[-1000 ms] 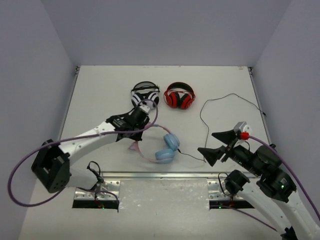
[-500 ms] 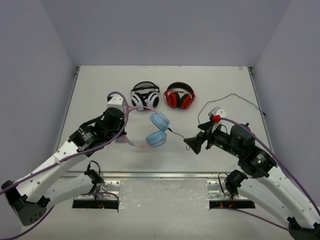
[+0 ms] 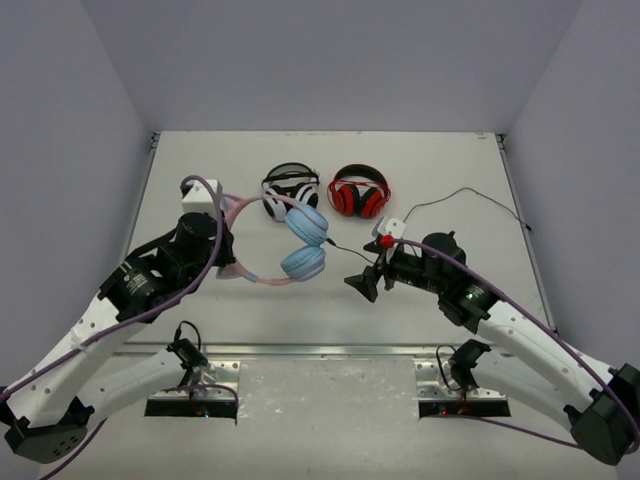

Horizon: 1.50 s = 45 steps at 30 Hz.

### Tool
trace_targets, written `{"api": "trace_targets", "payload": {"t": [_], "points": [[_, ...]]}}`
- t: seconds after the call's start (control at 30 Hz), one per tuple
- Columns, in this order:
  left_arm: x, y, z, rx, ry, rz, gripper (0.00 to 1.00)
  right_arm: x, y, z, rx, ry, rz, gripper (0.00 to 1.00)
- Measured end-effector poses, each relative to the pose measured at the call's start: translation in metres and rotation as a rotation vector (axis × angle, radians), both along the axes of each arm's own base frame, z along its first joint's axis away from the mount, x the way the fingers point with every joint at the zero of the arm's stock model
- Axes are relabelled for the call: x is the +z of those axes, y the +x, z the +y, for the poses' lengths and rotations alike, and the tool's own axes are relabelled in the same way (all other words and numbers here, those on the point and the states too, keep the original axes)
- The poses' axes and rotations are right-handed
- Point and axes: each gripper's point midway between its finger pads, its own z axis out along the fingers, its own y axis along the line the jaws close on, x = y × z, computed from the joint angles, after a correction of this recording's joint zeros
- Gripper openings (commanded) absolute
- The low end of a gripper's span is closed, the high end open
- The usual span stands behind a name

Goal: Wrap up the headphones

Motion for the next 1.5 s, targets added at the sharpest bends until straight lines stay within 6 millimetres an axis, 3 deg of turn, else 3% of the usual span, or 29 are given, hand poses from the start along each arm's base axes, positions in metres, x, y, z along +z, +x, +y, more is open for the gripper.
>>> {"api": "trace_targets", "payload": {"t": [0.17,0.23,0.27,0.3,0.4,0.6,0.77,0.87,1.03,1.2,1.33,1.5], "points": [[0.019,-0.007,0.007,0.013,-0.035,-0.037,0.00,-0.023,0.005,0.003,-0.011,0.008,0.006,0.73],[0.027,-0.007,0.010,0.027,-0.040,-0.052,0.00,-0.031,0.003,0.003,-0.014,0.024,0.012,0.59],[0.031,-0.007,0.012,0.035,-0.040,-0.060,0.00,-0.034,0.002,0.002,-0.015,0.031,0.017,0.49],[0.034,-0.007,0.014,0.046,-0.039,-0.068,0.00,-0.035,0.000,0.001,-0.016,0.039,0.015,0.28],[0.037,-0.004,0.019,0.077,-0.027,-0.082,0.00,-0.037,-0.004,-0.004,-0.033,0.071,0.009,0.03],[0.031,0.005,0.030,0.154,0.031,-0.090,0.01,-0.006,-0.003,-0.018,-0.098,0.122,-0.086,0.01],[0.001,0.016,0.033,0.183,0.135,-0.066,0.00,0.038,0.004,-0.034,-0.176,0.124,-0.164,0.01],[-0.023,0.024,0.023,0.135,0.200,-0.006,0.00,0.071,0.006,-0.040,-0.203,0.130,-0.211,0.01],[-0.064,0.036,-0.018,-0.033,0.210,0.108,0.00,0.114,0.005,-0.034,-0.147,0.105,-0.264,0.01],[-0.082,0.031,-0.063,-0.246,0.173,0.174,0.00,0.107,0.002,-0.006,0.019,0.023,-0.213,0.01],[-0.094,0.013,-0.097,-0.419,0.185,0.215,0.00,0.074,-0.001,0.011,0.128,-0.057,-0.109,0.01],[-0.097,-0.006,-0.120,-0.562,0.182,0.230,0.00,0.045,-0.010,0.018,0.206,-0.110,-0.009,0.01]]}}
